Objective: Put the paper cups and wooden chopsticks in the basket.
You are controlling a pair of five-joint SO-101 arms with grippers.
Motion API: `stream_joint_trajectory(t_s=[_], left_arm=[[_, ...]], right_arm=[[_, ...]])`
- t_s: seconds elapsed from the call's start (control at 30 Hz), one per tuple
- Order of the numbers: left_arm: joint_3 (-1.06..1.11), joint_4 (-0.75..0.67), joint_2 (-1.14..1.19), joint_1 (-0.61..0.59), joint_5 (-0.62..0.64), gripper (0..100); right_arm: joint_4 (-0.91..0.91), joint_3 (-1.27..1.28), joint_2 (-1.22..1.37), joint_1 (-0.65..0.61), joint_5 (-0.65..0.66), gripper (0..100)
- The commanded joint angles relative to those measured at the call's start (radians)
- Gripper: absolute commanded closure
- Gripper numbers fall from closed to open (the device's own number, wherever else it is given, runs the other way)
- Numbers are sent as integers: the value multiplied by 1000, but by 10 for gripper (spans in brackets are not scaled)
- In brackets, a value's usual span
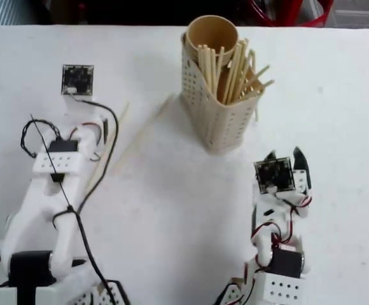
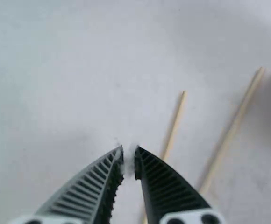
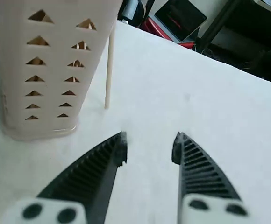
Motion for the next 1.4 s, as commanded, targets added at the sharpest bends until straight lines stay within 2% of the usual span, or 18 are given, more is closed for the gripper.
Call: stream_joint_trajectory(t_s=[0.0,0.17,0.37,0.6,0.7,0.87,0.93,1.17,1.37], left_arm=[[-5,-20,-5,-8,-9,932],[-5,-20,-5,-8,-9,932],[-5,-20,-5,-8,-9,932],[-5,-20,-5,-7,-9,932],[-5,-20,-5,-2,-9,932],[-6,-20,-5,-1,-9,932],[-6,-20,-5,-1,-9,932],[-6,-20,-5,-1,-9,932],[-5,-20,-5,-1,-9,932]], right_arm=[[-39,-60,19,8,-25,829],[22,-250,249,10,-35,827],[15,-551,745,2,-110,825],[-372,-606,1184,4,-313,825],[-473,-606,1308,-10,-267,811],[-610,-606,1468,-53,-226,674],[-680,-606,1520,-54,-226,648],[-966,-628,1728,-54,-233,646],[-1121,-729,1923,-53,-229,646]])
